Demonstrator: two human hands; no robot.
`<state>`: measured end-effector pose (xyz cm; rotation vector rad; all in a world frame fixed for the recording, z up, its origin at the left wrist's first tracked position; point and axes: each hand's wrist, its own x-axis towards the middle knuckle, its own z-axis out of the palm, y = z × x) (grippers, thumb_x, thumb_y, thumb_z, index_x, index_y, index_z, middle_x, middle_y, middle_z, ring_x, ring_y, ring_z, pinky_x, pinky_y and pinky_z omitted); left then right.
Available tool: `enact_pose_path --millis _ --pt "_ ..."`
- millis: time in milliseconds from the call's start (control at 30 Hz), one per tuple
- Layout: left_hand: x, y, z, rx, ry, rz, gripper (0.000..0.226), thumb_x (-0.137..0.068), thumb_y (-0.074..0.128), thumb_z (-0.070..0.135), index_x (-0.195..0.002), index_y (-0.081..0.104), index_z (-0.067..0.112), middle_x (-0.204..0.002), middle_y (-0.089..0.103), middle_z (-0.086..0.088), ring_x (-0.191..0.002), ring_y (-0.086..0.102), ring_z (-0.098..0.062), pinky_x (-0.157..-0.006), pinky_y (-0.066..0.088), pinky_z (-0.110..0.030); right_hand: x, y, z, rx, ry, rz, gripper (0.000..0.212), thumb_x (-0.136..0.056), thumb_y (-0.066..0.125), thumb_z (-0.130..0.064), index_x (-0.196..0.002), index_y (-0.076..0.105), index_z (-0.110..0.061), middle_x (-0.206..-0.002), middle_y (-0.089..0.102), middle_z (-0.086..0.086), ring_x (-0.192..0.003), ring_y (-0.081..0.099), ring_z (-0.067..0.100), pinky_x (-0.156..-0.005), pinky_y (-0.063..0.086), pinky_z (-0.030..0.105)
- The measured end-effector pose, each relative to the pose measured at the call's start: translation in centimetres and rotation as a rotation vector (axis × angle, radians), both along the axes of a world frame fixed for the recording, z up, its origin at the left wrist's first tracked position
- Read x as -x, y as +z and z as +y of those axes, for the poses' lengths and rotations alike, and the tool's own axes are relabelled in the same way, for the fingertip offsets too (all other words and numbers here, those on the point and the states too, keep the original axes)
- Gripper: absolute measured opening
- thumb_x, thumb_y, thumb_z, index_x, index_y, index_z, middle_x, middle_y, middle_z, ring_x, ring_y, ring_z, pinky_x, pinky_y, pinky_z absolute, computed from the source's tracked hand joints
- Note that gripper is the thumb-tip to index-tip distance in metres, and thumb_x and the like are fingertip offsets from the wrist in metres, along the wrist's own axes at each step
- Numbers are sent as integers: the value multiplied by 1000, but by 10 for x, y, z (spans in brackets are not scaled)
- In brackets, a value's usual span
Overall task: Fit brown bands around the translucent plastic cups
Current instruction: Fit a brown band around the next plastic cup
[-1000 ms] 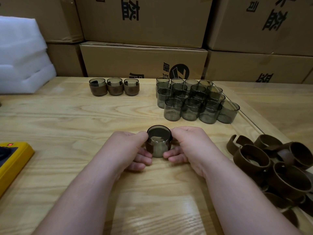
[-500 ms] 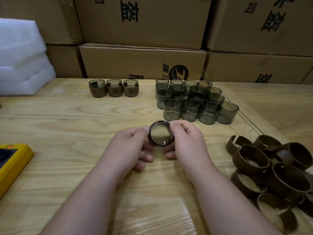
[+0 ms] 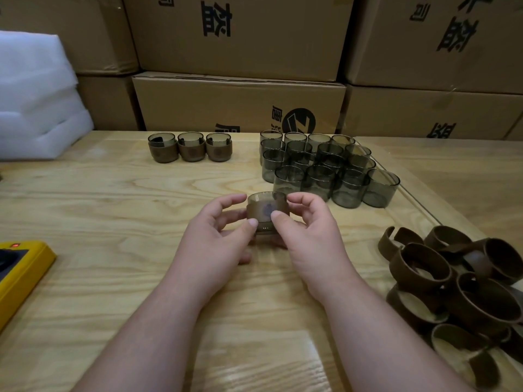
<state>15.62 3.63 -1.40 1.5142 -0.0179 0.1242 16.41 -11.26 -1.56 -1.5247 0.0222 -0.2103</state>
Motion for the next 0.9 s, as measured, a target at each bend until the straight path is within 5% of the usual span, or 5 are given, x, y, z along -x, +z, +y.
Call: enact_pose_path --millis 167,333,467,667,900 --pt "-1 -3 1 -15 5 -48 42 -93 73 9 -118 65 42 -120 71 5 -91 76 -18 -63 64 -33 -1 -3 -2 4 57 -57 36 -91 75 -6 -113 59 -29 -115 66 -15 -97 72 -2 -77 53 13" --pt "0 -2 1 -11 -32 -69 49 -95 71 16 -123 58 54 -121 68 8 -85 74 -6 -62 63 -31 0 -2 -4 48 74 -59 40 -87 79 -27 -121 60 -36 -123 68 -10 -111 68 5 -95 55 28" --pt "1 -2 3 -28 -61 -78 44 -91 74 21 -121 65 52 -120 66 8 -87 71 -4 -68 65 -35 1 -1 -3 93 151 -43 62 -78 74 -45 -137 55 -40 -122 69 -12 -112 65 -5 -99 54 24" --pt "0 -2 5 -45 -183 -49 54 -86 69 39 -137 56 51 -124 71 5 -107 71 -7 -73 64 -34 1 -2 -3 60 183 -57 56 -80 72 -43 -135 58 -38 -123 71 2 -111 70 13 -102 56 41" --pt "-3 -4 5 -69 -187 -50 40 -98 63 25 -131 58 49 -113 77 10 -105 72 -7 -77 62 -41 1 -1 0 27 163 -54 44 -81 70 -37 -123 60 -29 -114 73 8 -109 71 26 -100 54 55"
